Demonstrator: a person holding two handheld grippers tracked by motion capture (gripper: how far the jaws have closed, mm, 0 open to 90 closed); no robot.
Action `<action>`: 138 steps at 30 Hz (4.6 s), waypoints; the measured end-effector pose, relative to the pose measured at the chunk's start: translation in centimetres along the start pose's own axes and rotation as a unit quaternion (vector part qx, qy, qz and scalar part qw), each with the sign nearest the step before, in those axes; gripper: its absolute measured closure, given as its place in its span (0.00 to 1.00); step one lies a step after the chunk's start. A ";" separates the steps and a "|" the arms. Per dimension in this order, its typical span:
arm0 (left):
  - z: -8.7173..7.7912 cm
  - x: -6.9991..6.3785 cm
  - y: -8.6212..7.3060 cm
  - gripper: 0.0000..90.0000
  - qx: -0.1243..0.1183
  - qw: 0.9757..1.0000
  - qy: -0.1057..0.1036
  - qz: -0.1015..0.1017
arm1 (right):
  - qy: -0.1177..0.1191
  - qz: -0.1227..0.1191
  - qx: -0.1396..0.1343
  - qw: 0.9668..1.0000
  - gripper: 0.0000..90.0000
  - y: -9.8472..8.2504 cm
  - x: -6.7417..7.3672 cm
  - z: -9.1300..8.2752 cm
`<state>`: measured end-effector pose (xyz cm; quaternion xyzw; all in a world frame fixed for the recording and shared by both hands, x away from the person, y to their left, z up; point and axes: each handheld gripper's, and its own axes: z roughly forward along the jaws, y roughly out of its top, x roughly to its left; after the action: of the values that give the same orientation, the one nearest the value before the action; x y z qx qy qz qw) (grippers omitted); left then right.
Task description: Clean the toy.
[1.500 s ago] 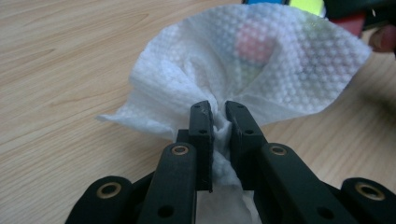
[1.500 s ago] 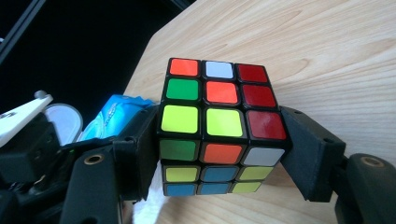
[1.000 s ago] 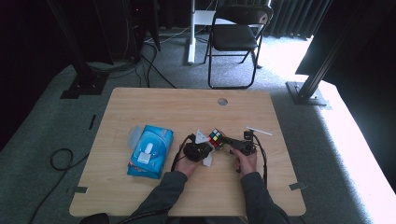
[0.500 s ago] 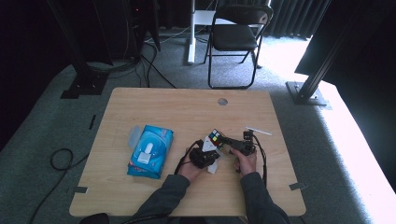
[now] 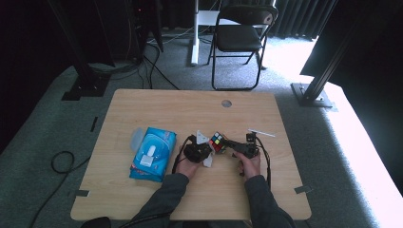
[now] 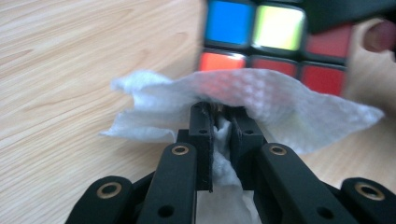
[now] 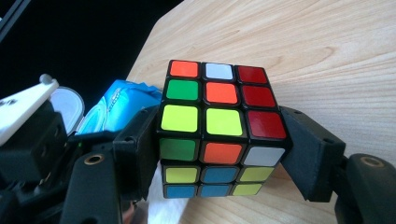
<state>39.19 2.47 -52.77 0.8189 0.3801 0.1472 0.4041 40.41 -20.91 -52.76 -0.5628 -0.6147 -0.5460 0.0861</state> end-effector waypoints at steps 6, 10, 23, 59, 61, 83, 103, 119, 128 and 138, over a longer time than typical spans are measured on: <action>-0.1 0.7 -0.1 0.91 0.002 1.000 0.013 -0.024 | 0.001 -0.005 0.006 1.000 0.38 -0.1 0.0 0.1; 0.0 0.3 -0.2 0.91 0.003 1.000 0.006 -0.018 | -0.001 -0.005 0.006 1.000 0.38 -0.1 0.0 0.2; 0.5 -2.5 -0.3 0.91 0.008 0.999 -0.032 0.034 | -0.001 -0.003 0.000 1.000 0.38 -0.1 0.0 0.1; -0.8 -5.0 1.5 0.91 -0.056 0.991 -0.076 0.095 | 0.004 -0.008 0.011 1.000 0.38 -0.5 0.5 0.6; -0.6 -5.0 1.5 0.91 -0.054 0.991 -0.071 0.097 | 0.006 -0.011 0.012 1.000 0.38 -0.5 0.6 0.7; 0.1 -5.4 0.6 0.91 -0.059 0.992 -0.039 0.101 | 0.022 0.004 0.001 1.000 0.38 -0.3 0.8 0.5; 0.0 -5.7 0.5 0.91 -0.072 0.992 -0.025 0.099 | 0.020 0.011 0.002 1.000 0.38 -0.5 0.6 0.7; -0.4 -5.0 -0.9 0.91 -0.022 0.995 -0.002 0.097 | 0.011 0.013 -0.020 1.000 0.38 0.0 0.3 -0.1; -1.8 -1.7 -2.0 0.91 -0.002 0.998 0.039 0.044 | -0.047 -0.035 -0.024 0.998 0.38 0.0 0.6 -0.1; -2.0 -0.1 -2.5 0.90 0.013 0.997 0.070 0.016 | -0.121 -0.125 -0.026 0.984 0.38 -0.2 1.9 0.4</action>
<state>36.78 4.46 -53.47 0.8177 0.3961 0.2055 0.3637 39.82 -19.48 -51.65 -0.5452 -0.6720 -0.4959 -0.0727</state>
